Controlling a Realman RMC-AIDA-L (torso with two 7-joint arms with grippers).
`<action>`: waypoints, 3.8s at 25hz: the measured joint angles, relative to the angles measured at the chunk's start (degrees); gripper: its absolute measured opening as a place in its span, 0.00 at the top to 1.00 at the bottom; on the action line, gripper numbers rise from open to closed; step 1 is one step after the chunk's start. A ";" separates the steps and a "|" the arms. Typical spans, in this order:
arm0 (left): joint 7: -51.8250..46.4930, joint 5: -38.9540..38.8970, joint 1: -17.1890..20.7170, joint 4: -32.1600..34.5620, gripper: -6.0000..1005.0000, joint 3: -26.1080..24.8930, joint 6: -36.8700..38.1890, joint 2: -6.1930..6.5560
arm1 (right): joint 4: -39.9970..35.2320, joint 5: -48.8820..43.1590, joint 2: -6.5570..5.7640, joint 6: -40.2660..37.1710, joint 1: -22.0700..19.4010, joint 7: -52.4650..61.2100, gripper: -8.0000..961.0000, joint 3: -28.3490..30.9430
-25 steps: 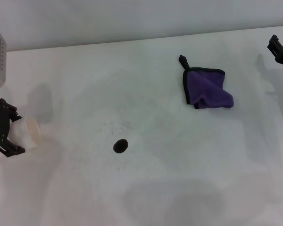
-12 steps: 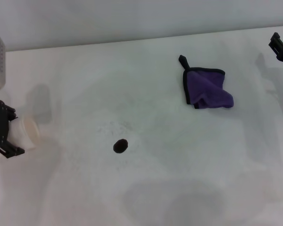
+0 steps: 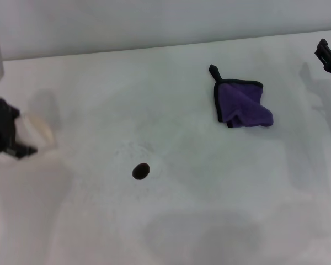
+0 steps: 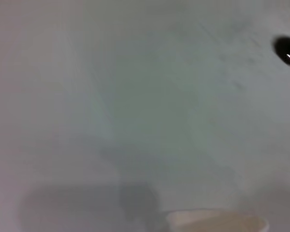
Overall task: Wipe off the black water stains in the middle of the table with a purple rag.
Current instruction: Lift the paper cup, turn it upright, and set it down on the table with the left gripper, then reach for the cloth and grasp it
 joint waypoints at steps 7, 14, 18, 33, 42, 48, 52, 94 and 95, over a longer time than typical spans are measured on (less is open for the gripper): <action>2.00 -26.13 4.76 -2.03 0.31 0.01 -0.11 0.07 | 0.00 0.00 -0.08 0.01 0.28 0.00 0.11 0.01; 14.71 -60.88 21.58 12.28 0.32 0.00 -0.67 -0.13 | 0.00 0.00 -0.08 -0.05 -0.08 0.00 0.11 0.00; 24.91 -76.15 30.82 21.77 0.32 -0.04 -0.68 -0.20 | 0.01 0.00 -0.12 -0.05 -0.19 0.00 0.11 0.00; 50.25 -105.26 40.60 48.64 0.32 -0.24 -15.70 -1.11 | 0.47 -0.44 -0.01 -0.03 -0.16 0.00 0.11 -0.52; 52.58 -105.12 38.83 50.45 0.31 -0.18 -24.42 -1.14 | 0.60 -0.46 0.09 -0.02 -0.21 0.00 0.11 -0.53; 55.80 -104.99 39.17 51.33 0.30 -0.17 -24.72 -1.18 | 0.62 -0.53 0.11 -0.02 -0.21 0.00 0.11 -0.53; 55.87 -104.07 39.21 51.55 0.28 -0.12 -25.32 -1.20 | 0.62 -0.54 0.17 -0.02 -0.26 0.00 0.11 -0.53; 53.89 -100.36 58.71 58.55 0.13 -0.22 -9.28 -1.29 | -0.39 -5.47 -0.30 0.87 0.05 5.93 0.11 -1.38; 53.52 -100.47 59.15 58.66 0.13 -0.27 -8.48 -1.26 | -1.15 -7.95 -0.38 1.34 0.42 8.26 0.11 -1.96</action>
